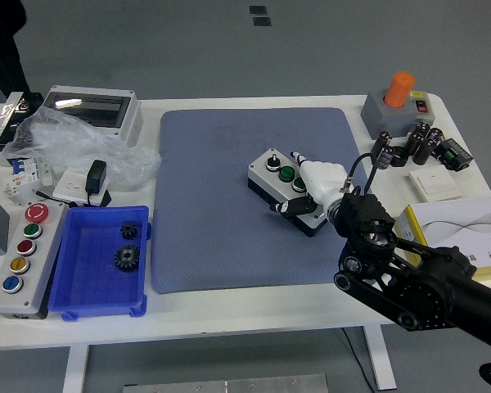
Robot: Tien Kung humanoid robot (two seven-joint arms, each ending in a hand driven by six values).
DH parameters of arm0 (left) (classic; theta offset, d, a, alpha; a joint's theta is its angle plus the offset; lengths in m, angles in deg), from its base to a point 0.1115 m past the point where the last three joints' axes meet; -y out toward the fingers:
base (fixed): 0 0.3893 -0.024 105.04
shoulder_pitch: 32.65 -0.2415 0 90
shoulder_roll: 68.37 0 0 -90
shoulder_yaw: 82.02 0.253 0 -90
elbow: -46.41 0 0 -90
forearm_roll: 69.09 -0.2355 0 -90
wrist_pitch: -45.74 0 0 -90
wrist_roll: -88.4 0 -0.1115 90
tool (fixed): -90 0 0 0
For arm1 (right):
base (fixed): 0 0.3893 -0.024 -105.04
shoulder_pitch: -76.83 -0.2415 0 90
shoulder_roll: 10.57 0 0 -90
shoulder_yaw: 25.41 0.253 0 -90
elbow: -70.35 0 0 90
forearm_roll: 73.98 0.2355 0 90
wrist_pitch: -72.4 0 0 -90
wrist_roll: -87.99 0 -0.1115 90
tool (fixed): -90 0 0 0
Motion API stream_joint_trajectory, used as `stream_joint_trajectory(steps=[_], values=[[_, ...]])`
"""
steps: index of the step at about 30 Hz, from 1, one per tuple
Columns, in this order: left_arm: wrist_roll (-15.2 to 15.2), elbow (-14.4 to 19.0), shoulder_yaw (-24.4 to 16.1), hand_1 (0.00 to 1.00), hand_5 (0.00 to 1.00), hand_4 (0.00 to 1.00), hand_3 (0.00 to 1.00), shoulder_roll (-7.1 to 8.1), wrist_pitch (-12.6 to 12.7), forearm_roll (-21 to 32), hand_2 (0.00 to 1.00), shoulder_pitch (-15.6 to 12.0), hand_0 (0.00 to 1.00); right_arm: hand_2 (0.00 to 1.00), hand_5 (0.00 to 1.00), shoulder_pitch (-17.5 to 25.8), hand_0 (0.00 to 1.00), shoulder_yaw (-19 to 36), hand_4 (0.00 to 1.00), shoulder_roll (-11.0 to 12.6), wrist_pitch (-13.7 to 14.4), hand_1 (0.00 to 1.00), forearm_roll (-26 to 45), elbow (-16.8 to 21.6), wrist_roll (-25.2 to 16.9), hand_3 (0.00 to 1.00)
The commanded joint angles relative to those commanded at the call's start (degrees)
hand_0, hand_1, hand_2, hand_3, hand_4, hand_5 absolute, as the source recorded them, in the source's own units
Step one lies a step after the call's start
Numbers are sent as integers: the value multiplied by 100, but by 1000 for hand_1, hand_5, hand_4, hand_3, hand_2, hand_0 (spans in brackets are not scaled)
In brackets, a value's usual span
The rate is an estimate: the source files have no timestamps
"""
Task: Pick up the button,place it on the desk,press the button,press the button
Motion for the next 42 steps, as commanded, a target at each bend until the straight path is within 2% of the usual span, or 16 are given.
stream_joint_trajectory(steps=[7,8,13,14,16,19,20,24,25,28,37,38,42], values=[[42,0,99,697,338,622,652,0,11,97,643,3,679,526,260,-10,270,-120,872,-21,73,433,-40,-23,0,714],[51,0,120,697,339,621,651,-1,13,121,643,5,679,451,217,-13,177,-131,788,-17,98,366,-59,-14,0,589],[73,0,99,697,339,621,651,-5,29,102,643,9,679,451,217,-56,177,-202,788,61,251,366,-188,117,0,589],[75,0,81,698,339,620,651,-4,35,83,643,10,680,402,168,-76,171,-236,743,92,294,364,-206,157,0,508],[82,0,53,698,339,620,651,-5,47,54,643,10,680,402,168,-137,171,-358,743,175,401,364,-224,234,-37,508],[98,0,39,698,339,620,651,-6,63,40,643,15,680,402,168,-266,171,-614,743,346,559,364,-247,363,-295,508],[101,0,24,699,351,622,653,-6,68,27,644,16,680,383,144,-314,171,-698,728,407,609,370,-253,410,-393,431],[100,0,-67,699,351,622,653,-6,91,-62,644,19,680,383,144,-500,171,-973,728,623,852,370,-272,587,-767,431],[100,0,-84,699,350,622,654,-6,96,-77,645,19,680,370,50,-552,232,-1050,692,666,931,400,-266,623,-871,365],[107,0,-99,699,350,622,654,-9,107,-92,645,28,680,370,50,-746,232,-1366,692,768,1155,400,-242,687,-1201,365],[132,0,-93,699,361,626,654,-8,133,-94,646,43,681,358,40,-1276,260,-2254,708,874,1367,408,-99,505,-2162,346],[132,0,-98,700,364,628,655,-9,136,-99,646,44,680,358,49,-1326,327,-2324,708,874,1381,435,-116,477,-2262,333],[164,0,-16,700,364,628,655,-4,148,-26,646,56,680,358,49,-1524,327,-2603,708,871,1384,435,-173,325,-2637,333]])
